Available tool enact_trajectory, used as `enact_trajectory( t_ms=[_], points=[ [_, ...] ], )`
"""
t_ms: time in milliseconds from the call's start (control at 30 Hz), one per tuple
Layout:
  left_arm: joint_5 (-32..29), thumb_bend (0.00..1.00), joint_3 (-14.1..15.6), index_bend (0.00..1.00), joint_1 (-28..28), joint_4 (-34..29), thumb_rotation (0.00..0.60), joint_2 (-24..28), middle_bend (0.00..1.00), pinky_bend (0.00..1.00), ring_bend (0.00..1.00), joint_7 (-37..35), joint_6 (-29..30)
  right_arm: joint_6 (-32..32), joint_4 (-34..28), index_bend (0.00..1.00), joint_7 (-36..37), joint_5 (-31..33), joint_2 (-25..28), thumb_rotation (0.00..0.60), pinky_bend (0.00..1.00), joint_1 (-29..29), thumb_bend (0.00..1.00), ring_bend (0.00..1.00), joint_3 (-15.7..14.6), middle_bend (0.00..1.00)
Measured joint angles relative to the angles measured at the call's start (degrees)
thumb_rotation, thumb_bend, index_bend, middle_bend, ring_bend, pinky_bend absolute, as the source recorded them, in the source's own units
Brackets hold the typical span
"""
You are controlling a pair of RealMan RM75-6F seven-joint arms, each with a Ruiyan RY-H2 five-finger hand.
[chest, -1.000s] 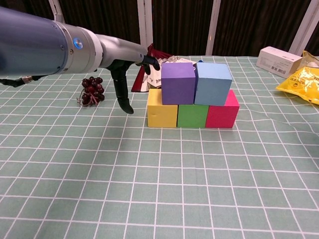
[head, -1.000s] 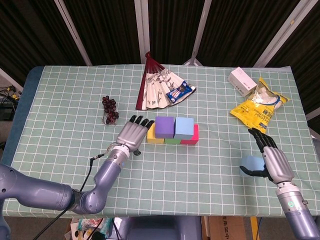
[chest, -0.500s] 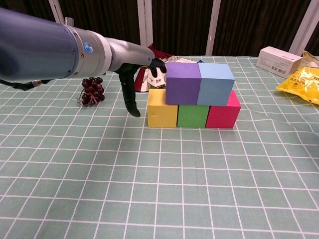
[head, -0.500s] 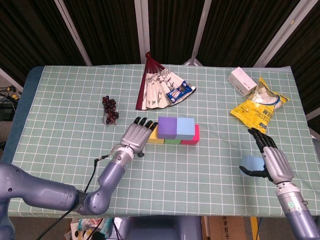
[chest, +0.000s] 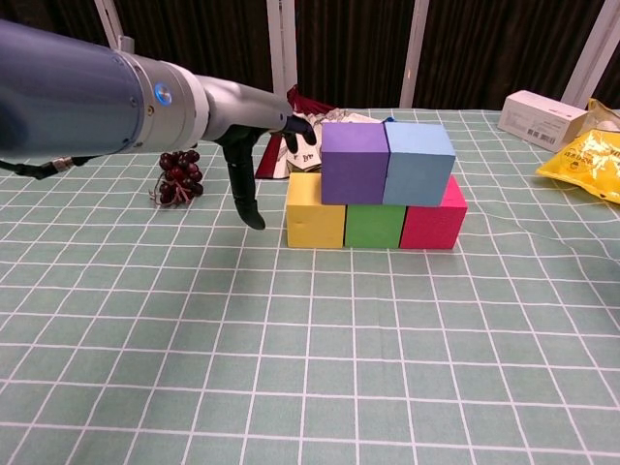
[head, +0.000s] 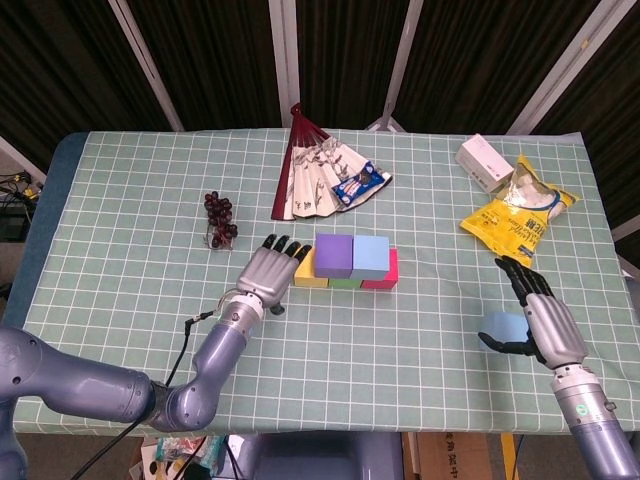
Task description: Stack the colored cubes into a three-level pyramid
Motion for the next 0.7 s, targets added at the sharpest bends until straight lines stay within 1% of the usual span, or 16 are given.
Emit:
enact_trajectory(
  t_ms=[167, 367, 567, 667, 700],
  points=[
    [1.25, 0.17, -0.12, 0.0, 1.21, -1.55, 0.6, 1.41, 0.08, 0.0, 0.0, -1.47, 1.16, -0.09, 0.08, 0.0, -0.12, 0.13, -0.01, 0.6, 0.0, 0.04, 0.21, 0.0, -0.02, 0.0],
    [4.72, 0.17, -0.54, 0.0, 3.69, -4.53, 0.6, 3.82, 0.06, 0.0, 0.0, -4.5, 3.81, -0.17, 0.34, 0.0, -0.66, 0.53, -0.04, 0.6, 0.0, 0.12, 0.2, 0.0, -0.06, 0.0],
    [10.9, 0.16, 0.07, 0.0, 7.74, -8.28, 0.6, 5.8, 0.04, 0.0, 0.0, -8.33, 9.11, -0.44, 0.41, 0.0, -1.58, 1.45, 0.43, 0.6, 0.0, 0.22, 0.2, 0.0, -0.02, 0.0],
    [15.37, 0.13, 1.49, 0.0, 10.62, -10.6, 0.6, 6.8, 0.03, 0.0, 0.0, -10.08, 12.99, -0.52, 0.56, 0.0, -3.13, 1.4, 0.64, 0.6, 0.0, 0.32, 0.2, 0.0, -0.29, 0.0],
    [17.51, 0.12, 2.38, 0.0, 12.15, -11.8, 0.6, 7.29, 0.03, 0.0, 0.0, -10.88, 15.01, -0.52, 0.62, 0.0, -3.96, 1.36, 0.71, 0.6, 0.0, 0.35, 0.2, 0.0, -0.42, 0.0]
  ],
)
